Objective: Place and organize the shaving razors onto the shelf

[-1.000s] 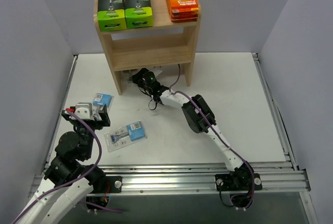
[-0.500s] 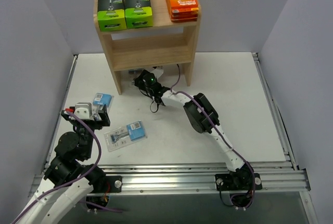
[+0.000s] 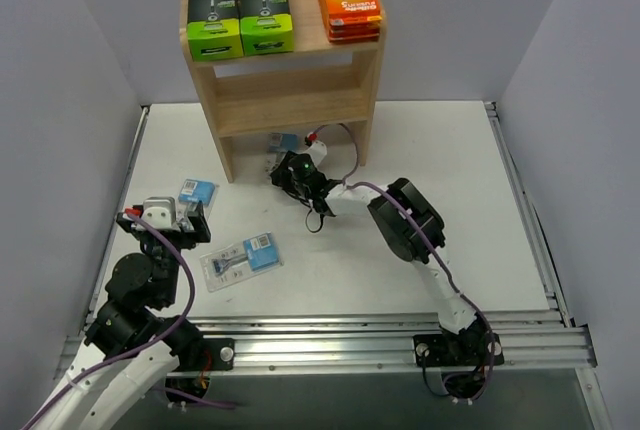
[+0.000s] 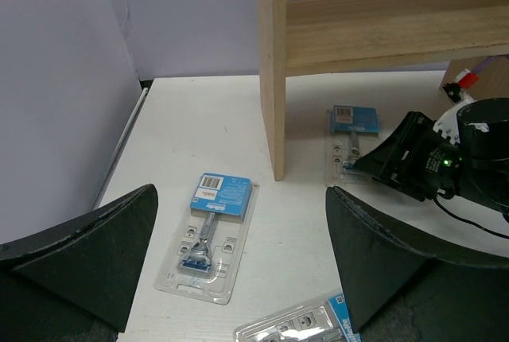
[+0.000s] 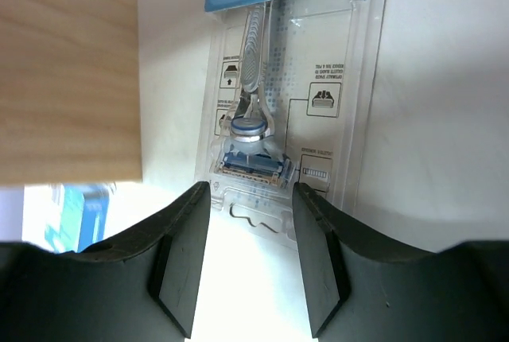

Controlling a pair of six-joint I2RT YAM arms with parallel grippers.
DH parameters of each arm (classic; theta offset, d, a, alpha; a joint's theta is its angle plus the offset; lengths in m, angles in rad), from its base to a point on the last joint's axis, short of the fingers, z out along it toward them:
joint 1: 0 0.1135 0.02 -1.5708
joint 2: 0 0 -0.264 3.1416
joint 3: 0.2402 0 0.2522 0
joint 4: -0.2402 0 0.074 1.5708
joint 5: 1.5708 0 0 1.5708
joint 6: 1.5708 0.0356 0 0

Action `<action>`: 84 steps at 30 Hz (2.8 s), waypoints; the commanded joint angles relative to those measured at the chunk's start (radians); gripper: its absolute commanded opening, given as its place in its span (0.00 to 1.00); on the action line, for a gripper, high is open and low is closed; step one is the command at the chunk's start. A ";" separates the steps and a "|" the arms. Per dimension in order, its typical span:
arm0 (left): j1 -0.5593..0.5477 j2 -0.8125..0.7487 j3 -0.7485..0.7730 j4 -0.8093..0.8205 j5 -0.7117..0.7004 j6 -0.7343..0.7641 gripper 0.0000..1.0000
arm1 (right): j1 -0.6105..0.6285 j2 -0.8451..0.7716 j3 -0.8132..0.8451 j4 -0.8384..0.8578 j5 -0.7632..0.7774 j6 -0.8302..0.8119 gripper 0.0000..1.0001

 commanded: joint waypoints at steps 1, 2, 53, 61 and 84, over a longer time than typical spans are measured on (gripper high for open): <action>-0.001 0.013 0.000 0.056 -0.018 0.001 0.95 | 0.021 -0.080 -0.143 -0.149 0.044 -0.084 0.42; -0.001 0.016 0.001 0.054 -0.018 0.001 0.95 | 0.027 -0.098 -0.166 -0.151 0.043 -0.088 0.42; 0.019 0.045 0.010 0.036 0.043 0.001 0.95 | 0.057 -0.550 -0.400 -0.498 0.055 -0.305 0.35; 0.017 0.041 0.010 0.031 0.063 -0.012 0.95 | 0.063 -0.455 -0.338 -0.528 0.116 -0.272 0.35; 0.012 0.027 0.013 0.022 0.084 -0.026 0.95 | 0.090 -0.422 -0.283 -0.645 -0.132 -0.656 0.00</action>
